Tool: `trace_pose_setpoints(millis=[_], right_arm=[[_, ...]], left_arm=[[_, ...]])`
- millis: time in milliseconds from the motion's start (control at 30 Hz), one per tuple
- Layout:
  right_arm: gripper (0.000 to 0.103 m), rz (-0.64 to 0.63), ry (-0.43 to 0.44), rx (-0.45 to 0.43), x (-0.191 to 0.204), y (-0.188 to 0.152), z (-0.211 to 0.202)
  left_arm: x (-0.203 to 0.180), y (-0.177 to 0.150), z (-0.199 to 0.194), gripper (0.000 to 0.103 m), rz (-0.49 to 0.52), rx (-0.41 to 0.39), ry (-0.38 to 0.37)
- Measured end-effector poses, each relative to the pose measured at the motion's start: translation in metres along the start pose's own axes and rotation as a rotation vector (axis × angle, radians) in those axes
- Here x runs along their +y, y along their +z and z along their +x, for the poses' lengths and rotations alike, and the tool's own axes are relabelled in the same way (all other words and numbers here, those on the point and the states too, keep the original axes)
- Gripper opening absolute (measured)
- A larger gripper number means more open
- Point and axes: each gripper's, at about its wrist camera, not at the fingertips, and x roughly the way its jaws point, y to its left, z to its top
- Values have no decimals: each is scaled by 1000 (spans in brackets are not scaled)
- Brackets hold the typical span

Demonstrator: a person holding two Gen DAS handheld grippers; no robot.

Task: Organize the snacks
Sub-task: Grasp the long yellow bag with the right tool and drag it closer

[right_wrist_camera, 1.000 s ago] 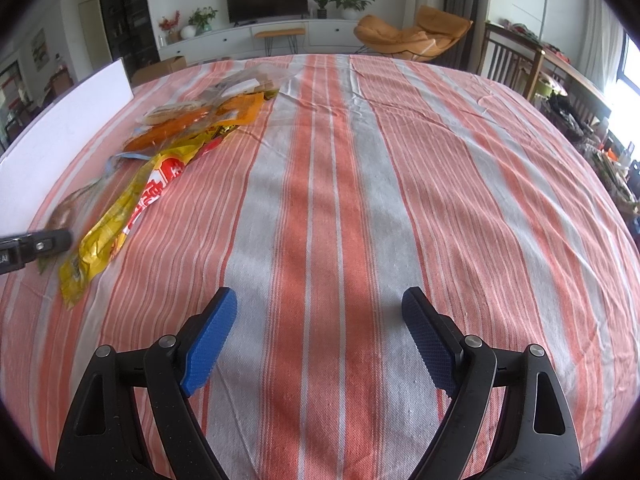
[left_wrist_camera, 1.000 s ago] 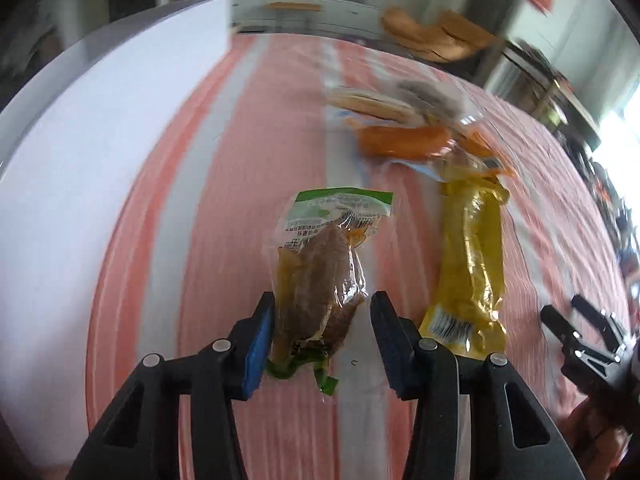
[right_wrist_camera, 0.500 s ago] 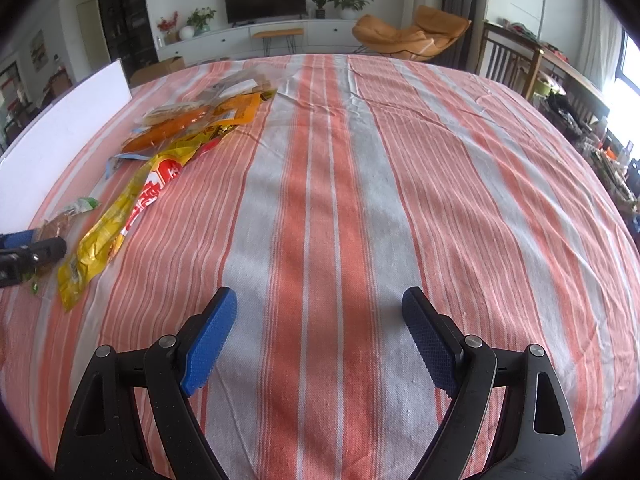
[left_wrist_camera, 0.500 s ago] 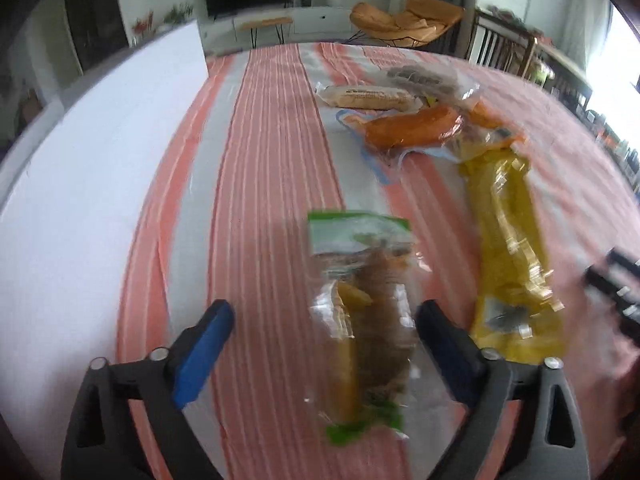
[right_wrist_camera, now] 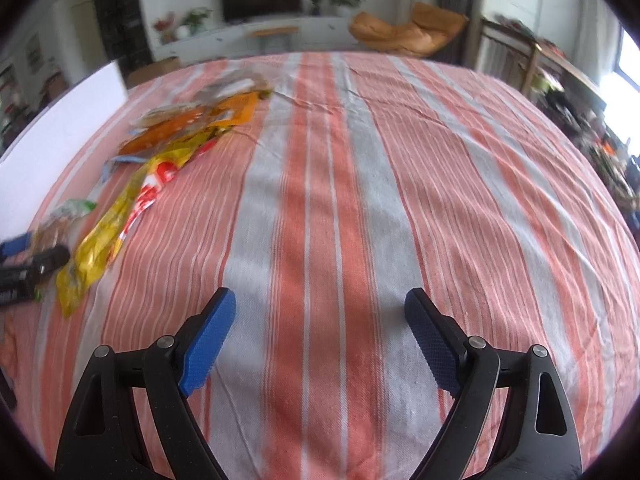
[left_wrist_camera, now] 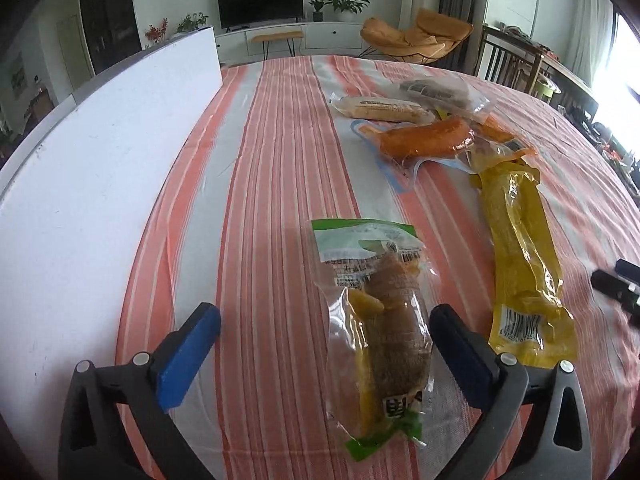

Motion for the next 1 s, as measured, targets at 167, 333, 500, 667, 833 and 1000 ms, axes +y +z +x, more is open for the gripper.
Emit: trace_pose_setpoints(millis=[167, 333, 500, 667, 833, 1000], right_arm=[[88, 147, 305, 76, 41, 46, 5], [86, -79, 184, 185, 122, 77, 50], [47, -257, 125, 154, 133, 59, 36], [49, -325, 147, 125, 80, 26, 12], [75, -311, 130, 32, 24, 6, -1], [83, -248, 147, -33, 11, -4, 2]], left_arm=[[0, 0, 0, 103, 0, 0, 1], [0, 0, 0, 103, 0, 0, 0], [0, 0, 0, 103, 0, 0, 1], [0, 0, 0, 103, 0, 1, 1], [0, 0, 0, 103, 0, 1, 1], [0, 0, 0, 103, 0, 1, 1]])
